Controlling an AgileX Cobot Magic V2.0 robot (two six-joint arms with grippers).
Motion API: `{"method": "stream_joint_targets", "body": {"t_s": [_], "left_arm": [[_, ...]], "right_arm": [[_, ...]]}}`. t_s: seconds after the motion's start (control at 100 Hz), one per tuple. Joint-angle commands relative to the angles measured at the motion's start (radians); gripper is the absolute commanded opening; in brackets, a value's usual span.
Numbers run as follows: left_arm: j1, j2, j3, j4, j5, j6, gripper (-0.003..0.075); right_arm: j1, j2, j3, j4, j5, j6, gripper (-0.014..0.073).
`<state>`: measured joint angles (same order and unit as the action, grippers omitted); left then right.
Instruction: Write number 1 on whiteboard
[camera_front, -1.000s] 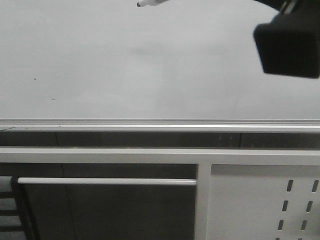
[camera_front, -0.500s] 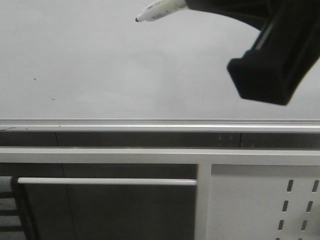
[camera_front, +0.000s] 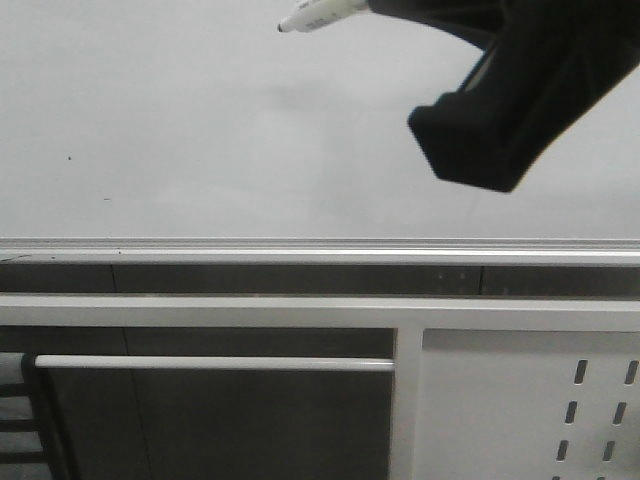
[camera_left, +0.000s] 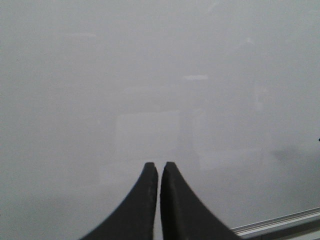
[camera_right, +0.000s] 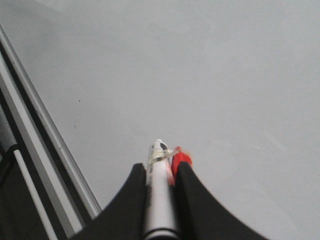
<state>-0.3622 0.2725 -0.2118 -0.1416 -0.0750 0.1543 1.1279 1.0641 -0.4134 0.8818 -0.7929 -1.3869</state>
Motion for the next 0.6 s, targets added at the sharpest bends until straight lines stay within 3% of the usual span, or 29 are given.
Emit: {"method": "stream_joint_targets", "body": {"t_s": [0.0, 0.27, 0.59], "left_arm": [[0.003, 0.007, -0.028, 0.0, -0.078, -0.001, -0.0018], [0.003, 0.007, -0.028, 0.0, -0.078, -0.001, -0.0018], [0.003, 0.007, -0.028, 0.0, -0.078, -0.001, -0.0018]], "right_arm": [[-0.024, -0.008, -0.026, -0.053, -0.08, 0.044, -0.0052], [-0.034, 0.001, -0.026, -0.09, -0.033, 0.079, -0.0052], [-0.034, 0.062, -0.027, -0.096, -0.113, 0.113, -0.0052]]}}
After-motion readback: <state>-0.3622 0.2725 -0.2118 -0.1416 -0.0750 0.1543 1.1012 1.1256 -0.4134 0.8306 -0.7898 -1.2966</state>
